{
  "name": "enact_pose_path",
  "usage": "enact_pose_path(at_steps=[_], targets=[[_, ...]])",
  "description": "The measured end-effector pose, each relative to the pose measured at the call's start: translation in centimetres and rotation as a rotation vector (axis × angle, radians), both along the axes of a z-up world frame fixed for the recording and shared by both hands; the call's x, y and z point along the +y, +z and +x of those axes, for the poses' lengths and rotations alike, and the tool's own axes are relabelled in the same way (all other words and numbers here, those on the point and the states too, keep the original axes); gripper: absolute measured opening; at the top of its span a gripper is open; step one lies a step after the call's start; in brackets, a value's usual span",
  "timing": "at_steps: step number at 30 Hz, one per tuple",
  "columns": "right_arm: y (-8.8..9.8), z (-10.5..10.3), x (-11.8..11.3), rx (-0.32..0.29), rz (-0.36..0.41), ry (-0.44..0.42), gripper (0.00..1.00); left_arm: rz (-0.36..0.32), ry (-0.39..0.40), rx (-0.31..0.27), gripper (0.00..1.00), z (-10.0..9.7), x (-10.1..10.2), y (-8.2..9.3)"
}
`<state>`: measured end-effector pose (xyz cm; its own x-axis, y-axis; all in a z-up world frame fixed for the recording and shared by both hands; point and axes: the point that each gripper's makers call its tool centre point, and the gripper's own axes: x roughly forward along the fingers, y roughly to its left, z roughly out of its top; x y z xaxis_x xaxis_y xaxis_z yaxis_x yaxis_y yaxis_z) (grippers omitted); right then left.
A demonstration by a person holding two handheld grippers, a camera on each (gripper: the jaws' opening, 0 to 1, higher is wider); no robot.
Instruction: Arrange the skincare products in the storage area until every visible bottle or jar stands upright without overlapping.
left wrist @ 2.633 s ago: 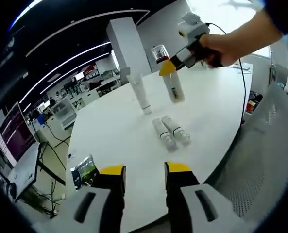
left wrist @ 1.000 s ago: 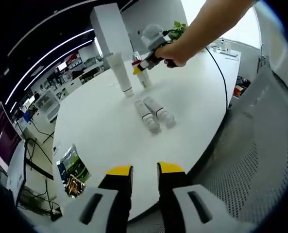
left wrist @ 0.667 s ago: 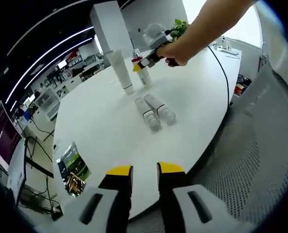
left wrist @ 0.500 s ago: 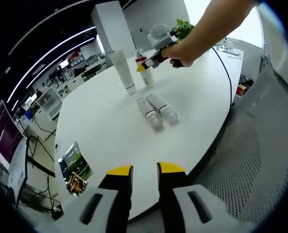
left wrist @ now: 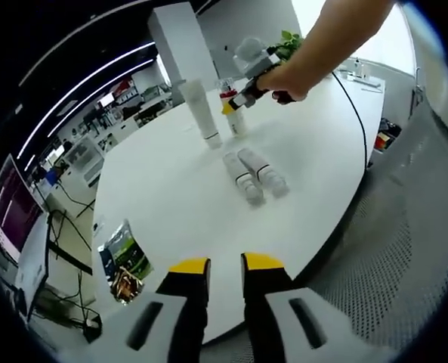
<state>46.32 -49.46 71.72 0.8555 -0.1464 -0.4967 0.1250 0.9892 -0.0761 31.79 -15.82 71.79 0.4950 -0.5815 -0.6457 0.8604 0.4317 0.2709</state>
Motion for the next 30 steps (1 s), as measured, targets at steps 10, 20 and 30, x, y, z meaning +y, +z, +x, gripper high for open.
enact_pose_path(at_steps=[10,20,30], targets=[[-1.3,-1.2,1.1,0.155,0.011,0.257,0.34,-0.003,0.027,-0.011,0.08,0.4,0.4,0.2],[-1.0,-1.7,0.4,0.239,-0.017,0.443,0.35,-0.011,0.023,-0.015,0.06,0.5,0.3,0.4],[-1.1,-1.2,1.4,0.255,0.047,0.435,0.26,0.009,0.029,-0.001,0.06,0.5,0.4,0.0]])
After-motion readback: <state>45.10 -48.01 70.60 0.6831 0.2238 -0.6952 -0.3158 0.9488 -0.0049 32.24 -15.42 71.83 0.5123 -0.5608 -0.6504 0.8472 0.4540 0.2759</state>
